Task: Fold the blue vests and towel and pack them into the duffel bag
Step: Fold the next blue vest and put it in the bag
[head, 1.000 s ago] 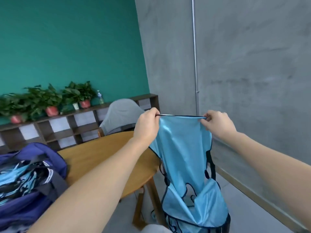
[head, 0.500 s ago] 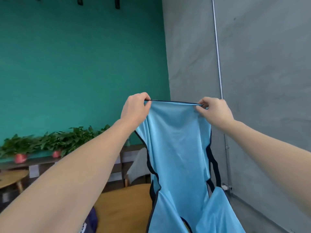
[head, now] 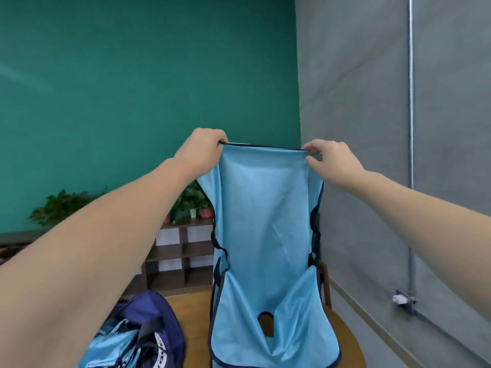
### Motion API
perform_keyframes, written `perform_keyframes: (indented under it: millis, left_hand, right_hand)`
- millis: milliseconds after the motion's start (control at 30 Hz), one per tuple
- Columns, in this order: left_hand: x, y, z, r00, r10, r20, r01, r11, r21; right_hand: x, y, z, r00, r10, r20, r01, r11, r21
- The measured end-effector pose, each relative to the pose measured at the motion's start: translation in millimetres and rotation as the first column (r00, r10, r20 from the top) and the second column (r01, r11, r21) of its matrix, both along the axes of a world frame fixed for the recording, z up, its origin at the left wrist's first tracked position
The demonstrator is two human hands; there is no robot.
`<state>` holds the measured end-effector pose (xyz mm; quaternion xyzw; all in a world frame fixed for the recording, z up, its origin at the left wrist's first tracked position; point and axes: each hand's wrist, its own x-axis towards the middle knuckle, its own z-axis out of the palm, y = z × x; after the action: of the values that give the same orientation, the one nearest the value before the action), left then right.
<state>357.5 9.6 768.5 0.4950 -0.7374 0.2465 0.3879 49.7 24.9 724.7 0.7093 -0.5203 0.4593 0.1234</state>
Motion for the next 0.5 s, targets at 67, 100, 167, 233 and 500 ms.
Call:
perform_keyframes:
  millis: [67, 100, 167, 233, 500]
  left_hand:
    - [10, -25, -40, 1.000, -0.005, 0.009, 0.004, 0.997, 0.077]
    - [15, -38, -63, 1.000, -0.005, 0.019, 0.002, 0.992, 0.124]
    - [23, -62, -117, 0.999, -0.003, 0.039, -0.006, 0.974, 0.226]
    - [30, -81, -177, 0.999, -0.004, 0.050, -0.014, 0.935, 0.354]
    - [34, -86, -392, 0.986, -0.120, 0.115, -0.015, 0.623, 0.782]
  right_hand:
    - [9, -25, -33, 1.000, 0.004, -0.017, -0.003, 0.997, 0.078]
    - [14, -38, -53, 0.999, 0.004, -0.038, 0.001, 0.992, 0.123]
    - [21, -61, -97, 0.995, 0.006, -0.096, 0.018, 0.971, 0.239]
    - [28, -81, -146, 0.987, 0.030, -0.161, 0.036, 0.918, 0.395]
    - [38, -114, -337, 0.947, 0.189, -0.259, 0.080, 0.643, 0.762]
